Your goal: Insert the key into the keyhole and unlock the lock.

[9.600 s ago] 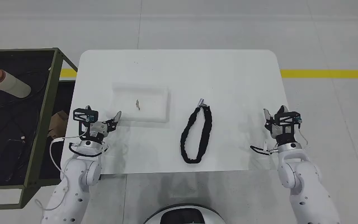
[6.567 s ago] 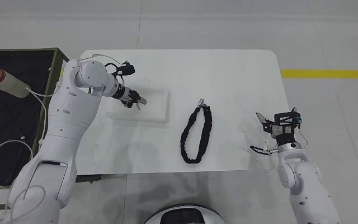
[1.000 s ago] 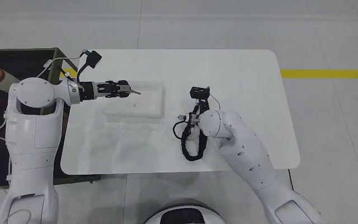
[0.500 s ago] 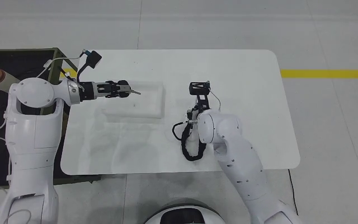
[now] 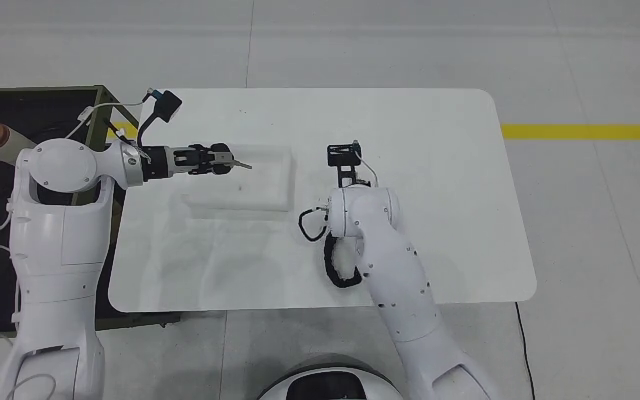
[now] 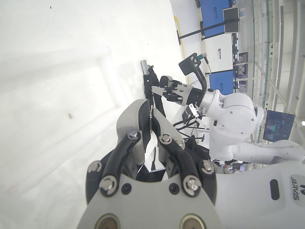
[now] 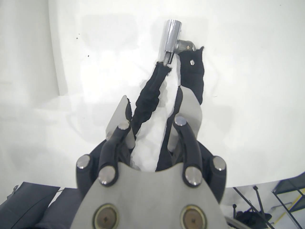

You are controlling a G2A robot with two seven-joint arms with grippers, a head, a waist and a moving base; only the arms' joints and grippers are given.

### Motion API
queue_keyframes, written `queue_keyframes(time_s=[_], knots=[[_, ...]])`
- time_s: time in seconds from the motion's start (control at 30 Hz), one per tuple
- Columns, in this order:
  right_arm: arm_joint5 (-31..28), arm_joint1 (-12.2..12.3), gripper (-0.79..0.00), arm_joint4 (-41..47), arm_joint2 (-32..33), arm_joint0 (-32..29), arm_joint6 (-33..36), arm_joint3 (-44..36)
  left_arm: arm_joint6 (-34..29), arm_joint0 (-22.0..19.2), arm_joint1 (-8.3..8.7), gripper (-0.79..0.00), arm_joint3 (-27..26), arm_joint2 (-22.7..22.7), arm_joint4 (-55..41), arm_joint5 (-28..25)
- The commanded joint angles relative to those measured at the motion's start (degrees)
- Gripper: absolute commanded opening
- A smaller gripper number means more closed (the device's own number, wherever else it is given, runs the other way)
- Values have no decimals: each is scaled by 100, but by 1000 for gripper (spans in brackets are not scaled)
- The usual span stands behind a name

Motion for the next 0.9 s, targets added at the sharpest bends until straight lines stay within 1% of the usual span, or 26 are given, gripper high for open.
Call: queue_keyframes(time_s=[0.0,0.1,0.2,0.33,0.57,0.6,0.63,0.7,0.73,0.77,0.87], knots=[[-56,-133,-406,-190,101,60,58,128,0,0,0,-785,0,0,0,0],[-137,-237,-416,-188,188,225,138,375,0,0,0,-785,0,0,0,0],[-97,-294,-419,-225,204,359,97,635,0,0,0,-785,0,0,0,0],[-45,-336,-440,-183,228,510,46,947,0,0,0,-785,0,0,0,0],[78,-395,-449,-211,284,686,-78,1396,0,0,0,-785,0,0,0,0],[96,-401,-508,-237,298,700,-96,1447,0,0,0,-785,0,0,0,0],[110,-407,-588,-233,318,716,-109,1481,0,0,0,-785,0,0,0,0],[107,-415,-668,-242,345,753,-107,1574,0,0,0,-785,0,0,0,0],[109,-419,-723,-268,356,773,-108,1625,0,0,0,-785,0,0,0,0],[123,-424,-748,-312,358,784,-123,1665,0,0,0,-785,0,0,0,0],[166,-435,-785,-318,374,798,-166,1738,0,0,0,-785,0,0,0,0]])
